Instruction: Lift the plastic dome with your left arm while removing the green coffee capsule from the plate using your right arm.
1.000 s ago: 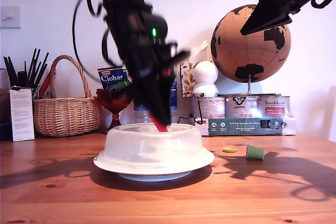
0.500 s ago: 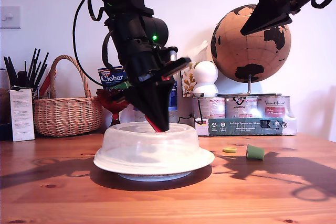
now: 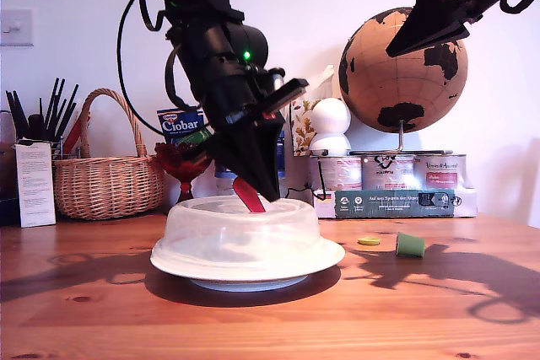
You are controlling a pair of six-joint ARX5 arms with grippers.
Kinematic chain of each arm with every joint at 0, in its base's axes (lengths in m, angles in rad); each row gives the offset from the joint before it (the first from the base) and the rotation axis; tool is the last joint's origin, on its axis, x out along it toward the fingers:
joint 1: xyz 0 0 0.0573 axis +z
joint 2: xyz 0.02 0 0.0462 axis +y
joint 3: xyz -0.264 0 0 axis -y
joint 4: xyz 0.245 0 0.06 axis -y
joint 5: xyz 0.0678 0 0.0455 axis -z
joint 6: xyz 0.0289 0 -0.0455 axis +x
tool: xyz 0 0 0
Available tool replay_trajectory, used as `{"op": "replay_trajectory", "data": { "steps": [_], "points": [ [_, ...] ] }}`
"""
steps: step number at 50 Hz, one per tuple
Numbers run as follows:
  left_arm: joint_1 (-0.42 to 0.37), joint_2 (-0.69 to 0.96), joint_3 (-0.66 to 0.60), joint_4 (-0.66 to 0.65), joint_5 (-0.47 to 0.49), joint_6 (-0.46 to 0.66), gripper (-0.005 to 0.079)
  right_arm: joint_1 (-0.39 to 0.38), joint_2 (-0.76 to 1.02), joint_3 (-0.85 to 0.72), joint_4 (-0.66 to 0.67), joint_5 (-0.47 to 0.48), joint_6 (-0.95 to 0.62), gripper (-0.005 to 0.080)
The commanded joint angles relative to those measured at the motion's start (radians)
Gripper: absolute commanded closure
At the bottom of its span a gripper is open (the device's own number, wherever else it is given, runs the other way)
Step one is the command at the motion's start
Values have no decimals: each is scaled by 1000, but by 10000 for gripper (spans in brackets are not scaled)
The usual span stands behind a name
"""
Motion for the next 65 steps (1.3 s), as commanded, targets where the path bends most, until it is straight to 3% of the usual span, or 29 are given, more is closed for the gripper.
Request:
{"op": "replay_trajectory", "data": {
  "steps": [1, 36, 44, 52, 59, 65],
  "points": [
    [11, -15, 20, 0, -11, 5, 763, 0, 1, -13, 6, -14, -6, 765],
    [34, -23, 20, -49, -175, 31, 763, 27, 2, -13, 19, -26, -5, 765],
    [34, -23, 20, -53, -238, 33, 763, 54, 1, -10, 98, -26, 3, 765],
    [34, -23, 20, -19, -237, 50, 763, 92, 1, 5, 206, -26, 9, 765],
    [34, -49, 20, 61, -225, 71, 763, 129, 1, 32, 297, -18, 177, 765],
    [37, -97, 20, 140, -198, 91, 763, 148, 1, 34, 335, 50, 410, 765]
  ]
}}
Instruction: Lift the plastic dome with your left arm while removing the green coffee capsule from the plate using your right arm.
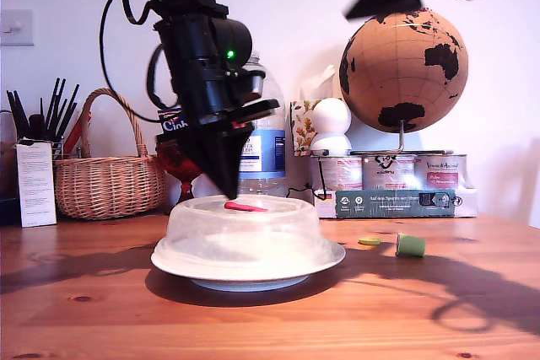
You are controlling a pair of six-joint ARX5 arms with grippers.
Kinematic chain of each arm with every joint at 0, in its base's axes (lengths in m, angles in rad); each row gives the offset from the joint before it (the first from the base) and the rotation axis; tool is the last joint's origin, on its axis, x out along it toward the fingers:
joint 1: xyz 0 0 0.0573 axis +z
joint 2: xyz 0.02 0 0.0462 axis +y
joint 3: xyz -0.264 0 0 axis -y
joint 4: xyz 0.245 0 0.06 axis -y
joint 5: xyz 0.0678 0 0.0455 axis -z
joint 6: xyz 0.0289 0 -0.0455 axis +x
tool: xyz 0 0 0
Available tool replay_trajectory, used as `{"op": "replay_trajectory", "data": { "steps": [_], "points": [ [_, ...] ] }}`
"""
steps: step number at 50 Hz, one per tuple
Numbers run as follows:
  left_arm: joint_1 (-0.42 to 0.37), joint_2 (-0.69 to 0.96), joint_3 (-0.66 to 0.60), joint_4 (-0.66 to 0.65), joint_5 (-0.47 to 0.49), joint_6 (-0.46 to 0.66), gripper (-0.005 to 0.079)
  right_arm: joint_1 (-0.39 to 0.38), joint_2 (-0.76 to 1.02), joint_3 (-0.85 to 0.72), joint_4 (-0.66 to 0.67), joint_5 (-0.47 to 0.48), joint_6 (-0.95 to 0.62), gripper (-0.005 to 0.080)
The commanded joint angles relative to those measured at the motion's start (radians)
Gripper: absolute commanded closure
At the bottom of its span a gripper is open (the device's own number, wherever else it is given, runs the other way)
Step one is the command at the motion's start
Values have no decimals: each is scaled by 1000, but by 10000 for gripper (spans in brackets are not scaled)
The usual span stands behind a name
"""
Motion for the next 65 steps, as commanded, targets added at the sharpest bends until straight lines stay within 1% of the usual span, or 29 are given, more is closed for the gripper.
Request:
{"op": "replay_trajectory", "data": {
  "steps": [1, 7, 12, 18, 24, 28, 35, 42, 49, 60, 65],
  "points": [
    [2, -82, 2, 43, 25, 14, 763, 11, 1, 10, 16, 41, 75, 765],
    [16, -131, 1, 107, 84, 27, 763, 43, 1, 9, -2, 156, 104, 765],
    [34, -165, 1, 121, 155, 50, 763, 76, 1, 6, -66, 211, 82, 765],
    [53, -203, -8, 128, 232, 62, 763, 112, -2, -15, -97, 242, 87, 765],
    [68, -257, -73, 153, 259, 74, 763, 139, -22, -52, -97, 268, 107, 765],
    [72, -320, -174, 211, 272, 75, 763, 159, -51, -86, -96, 279, 113, 765],
    [72, -479, -407, 389, 278, 57, 763, 193, -126, -160, -89, 316, 140, 765],
    [72, -659, -637, 585, 278, 18, 763, 231, -218, -254, -23, 319, 193, 765],
    [57, -811, -824, 739, 275, -27, 763, 302, -301, -351, 20, 343, 216, 765],
    [8, -1014, -1065, 929, 210, -34, 763, 403, -408, -486, 74, 425, 236, 765],
    [-24, -1102, -1161, 1016, 163, -40, 763, 434, -461, -513, 75, 446, 237, 765]
  ]
}}
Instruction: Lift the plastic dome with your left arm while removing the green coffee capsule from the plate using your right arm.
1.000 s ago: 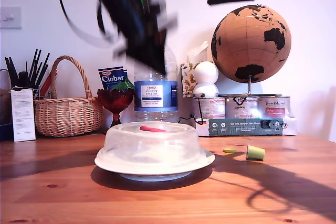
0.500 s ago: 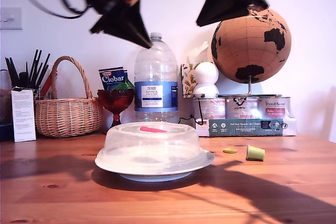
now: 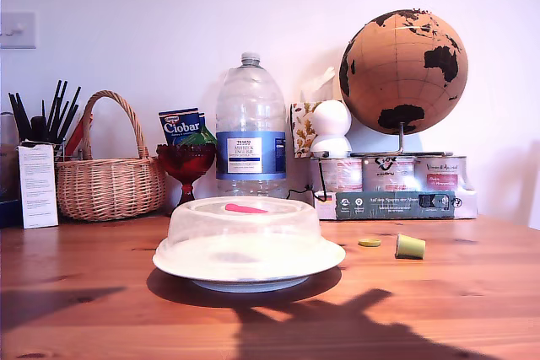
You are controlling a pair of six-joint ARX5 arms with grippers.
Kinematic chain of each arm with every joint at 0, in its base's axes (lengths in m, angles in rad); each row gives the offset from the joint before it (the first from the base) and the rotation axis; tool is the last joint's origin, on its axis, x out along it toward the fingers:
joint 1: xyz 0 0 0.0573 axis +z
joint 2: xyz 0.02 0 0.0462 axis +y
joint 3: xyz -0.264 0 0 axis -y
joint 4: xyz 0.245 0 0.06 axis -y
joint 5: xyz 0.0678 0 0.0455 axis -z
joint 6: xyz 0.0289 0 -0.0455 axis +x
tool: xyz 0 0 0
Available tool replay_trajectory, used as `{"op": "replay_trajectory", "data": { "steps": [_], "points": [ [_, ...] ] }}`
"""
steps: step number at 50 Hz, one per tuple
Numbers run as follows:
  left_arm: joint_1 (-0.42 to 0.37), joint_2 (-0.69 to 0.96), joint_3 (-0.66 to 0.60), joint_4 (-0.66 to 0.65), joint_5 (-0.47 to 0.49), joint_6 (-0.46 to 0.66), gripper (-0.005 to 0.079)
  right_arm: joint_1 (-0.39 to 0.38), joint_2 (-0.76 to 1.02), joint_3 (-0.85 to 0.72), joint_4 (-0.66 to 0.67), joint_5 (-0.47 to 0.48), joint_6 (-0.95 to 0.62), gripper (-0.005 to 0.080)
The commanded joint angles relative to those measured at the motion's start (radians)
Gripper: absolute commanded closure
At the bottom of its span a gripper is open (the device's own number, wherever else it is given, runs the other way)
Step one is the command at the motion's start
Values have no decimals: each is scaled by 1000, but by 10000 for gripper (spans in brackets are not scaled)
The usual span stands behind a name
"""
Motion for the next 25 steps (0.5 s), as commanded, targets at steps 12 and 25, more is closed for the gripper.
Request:
{"op": "replay_trajectory", "data": {
  "steps": [12, 25],
  "points": [
    [-48, -86, -93, 64, -34, -10, 763, 40, -55, -8, -13, 14, 2, 765],
    [-48, -86, -93, 71, -35, -10, 763, 39, -55, -8, -124, 16, 1, 765]
  ]
}}
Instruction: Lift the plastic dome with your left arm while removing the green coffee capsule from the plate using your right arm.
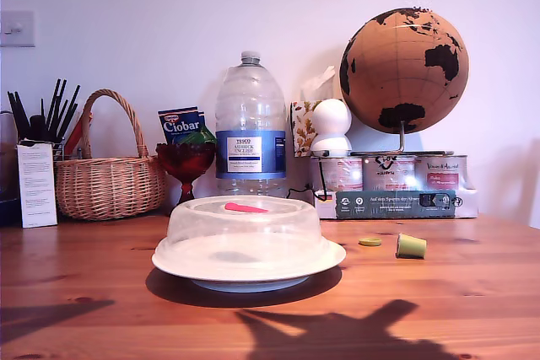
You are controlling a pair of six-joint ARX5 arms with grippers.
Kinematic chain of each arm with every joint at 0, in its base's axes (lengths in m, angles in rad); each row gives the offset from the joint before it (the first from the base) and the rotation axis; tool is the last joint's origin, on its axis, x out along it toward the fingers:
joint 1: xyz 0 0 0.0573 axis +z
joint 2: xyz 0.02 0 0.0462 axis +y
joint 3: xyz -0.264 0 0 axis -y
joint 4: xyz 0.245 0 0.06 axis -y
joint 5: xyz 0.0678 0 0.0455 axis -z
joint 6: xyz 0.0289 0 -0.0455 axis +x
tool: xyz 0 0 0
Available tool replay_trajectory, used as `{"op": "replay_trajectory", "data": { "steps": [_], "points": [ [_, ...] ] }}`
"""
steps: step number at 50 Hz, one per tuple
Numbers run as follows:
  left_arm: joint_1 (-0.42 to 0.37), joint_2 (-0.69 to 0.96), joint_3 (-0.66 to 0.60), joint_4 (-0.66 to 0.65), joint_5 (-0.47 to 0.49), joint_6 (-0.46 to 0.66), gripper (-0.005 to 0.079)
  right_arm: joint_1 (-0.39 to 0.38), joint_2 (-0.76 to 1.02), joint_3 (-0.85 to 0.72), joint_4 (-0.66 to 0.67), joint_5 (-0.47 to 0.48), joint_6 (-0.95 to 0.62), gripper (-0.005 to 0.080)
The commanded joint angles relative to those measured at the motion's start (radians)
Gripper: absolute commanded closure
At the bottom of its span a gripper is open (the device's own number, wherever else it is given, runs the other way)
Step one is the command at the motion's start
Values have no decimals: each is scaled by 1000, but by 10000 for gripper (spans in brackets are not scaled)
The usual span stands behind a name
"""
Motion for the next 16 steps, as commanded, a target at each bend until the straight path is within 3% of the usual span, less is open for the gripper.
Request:
{"op": "replay_trajectory", "data": {
  "steps": [1, 16],
  "points": [
    [-1, -1, -3, 12, -3, -2, 763, 5, 10, 2, -12, 0, 1, 765],
    [-1, -1, -3, 5, -17, -3, 763, 5, 10, 2, -77, 0, 1, 765]
  ]
}}
